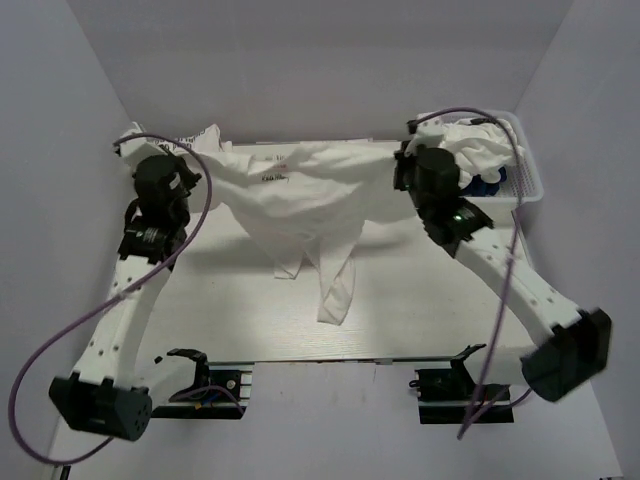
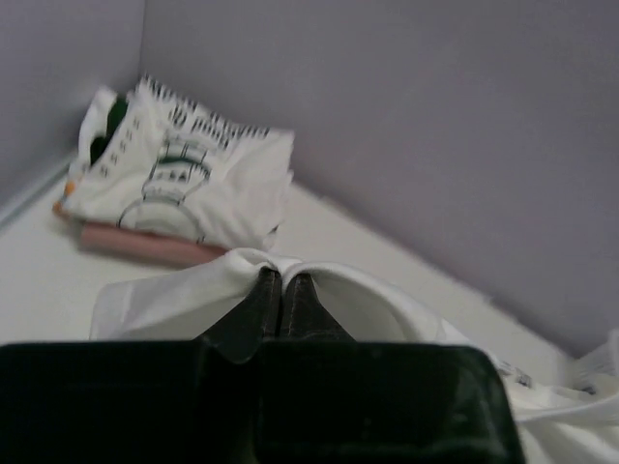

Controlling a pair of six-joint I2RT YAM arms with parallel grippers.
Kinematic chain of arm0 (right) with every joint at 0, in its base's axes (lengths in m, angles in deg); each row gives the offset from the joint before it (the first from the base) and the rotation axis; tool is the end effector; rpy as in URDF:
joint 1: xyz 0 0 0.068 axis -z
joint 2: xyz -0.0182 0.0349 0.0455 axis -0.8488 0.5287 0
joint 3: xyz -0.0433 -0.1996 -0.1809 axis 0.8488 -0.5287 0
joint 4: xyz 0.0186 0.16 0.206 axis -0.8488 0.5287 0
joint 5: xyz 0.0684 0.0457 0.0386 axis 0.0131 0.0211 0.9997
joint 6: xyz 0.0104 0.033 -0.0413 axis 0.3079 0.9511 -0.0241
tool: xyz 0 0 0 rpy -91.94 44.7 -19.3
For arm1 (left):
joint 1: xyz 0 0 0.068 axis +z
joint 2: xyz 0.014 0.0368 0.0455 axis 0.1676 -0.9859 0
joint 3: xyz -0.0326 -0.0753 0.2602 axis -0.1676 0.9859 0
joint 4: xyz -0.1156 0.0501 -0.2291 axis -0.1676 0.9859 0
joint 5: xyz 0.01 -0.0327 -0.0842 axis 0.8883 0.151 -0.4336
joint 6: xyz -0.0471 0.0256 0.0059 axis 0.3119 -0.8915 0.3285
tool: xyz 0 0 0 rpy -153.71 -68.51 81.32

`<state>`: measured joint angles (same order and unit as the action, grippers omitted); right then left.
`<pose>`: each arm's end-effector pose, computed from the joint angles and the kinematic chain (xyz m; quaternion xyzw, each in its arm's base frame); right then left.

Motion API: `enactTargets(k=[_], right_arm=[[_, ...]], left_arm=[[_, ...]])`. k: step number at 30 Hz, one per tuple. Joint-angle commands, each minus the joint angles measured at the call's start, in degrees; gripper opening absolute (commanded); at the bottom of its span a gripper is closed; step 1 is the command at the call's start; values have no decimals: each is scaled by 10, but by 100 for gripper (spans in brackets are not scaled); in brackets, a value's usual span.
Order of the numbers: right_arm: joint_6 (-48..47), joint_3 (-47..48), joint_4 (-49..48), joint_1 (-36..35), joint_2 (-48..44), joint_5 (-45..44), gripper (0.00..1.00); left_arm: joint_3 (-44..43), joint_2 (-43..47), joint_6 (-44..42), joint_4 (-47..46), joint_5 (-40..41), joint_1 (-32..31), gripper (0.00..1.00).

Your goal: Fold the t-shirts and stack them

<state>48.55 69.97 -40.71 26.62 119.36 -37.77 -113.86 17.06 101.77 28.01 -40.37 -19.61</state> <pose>0.2742 0.1510 0.3746 -0.0566 0.7596 0.0347 0.6470 0.2450 -0.0259 0.3960 -0.2768 0.7217 -0.0232 0.6340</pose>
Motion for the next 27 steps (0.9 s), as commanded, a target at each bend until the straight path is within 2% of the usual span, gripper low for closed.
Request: enactTargets(k=[1,3,8,13,18,22,26,27], right_arm=[[-62,34,-23,3,-96,-53,0],[-83,52,-18,2,-137,-56,0],[-106,125,43,1,-228,-46,0],[-124,252,117,2,-263,0,0],[-123,383,193,3,-252,74,0],[-125,448,205,3,-236,72,0],[-133,472,244,2,-196,77,0],[-127,471,243,3,-188,52,0]], left_arm=[[-58,81,-49,-1,-2,0,0],[-78,118,-59,10,-2,0,0],[-193,159,-64,69,-33,0,0],[-305,183,-77,95,-166,6,0],[-402,183,-72,120,-284,11,0],[-455,163,-66,120,-291,11,0],[-454,126,-60,114,-305,11,0],[-454,112,-55,114,-311,11,0]])
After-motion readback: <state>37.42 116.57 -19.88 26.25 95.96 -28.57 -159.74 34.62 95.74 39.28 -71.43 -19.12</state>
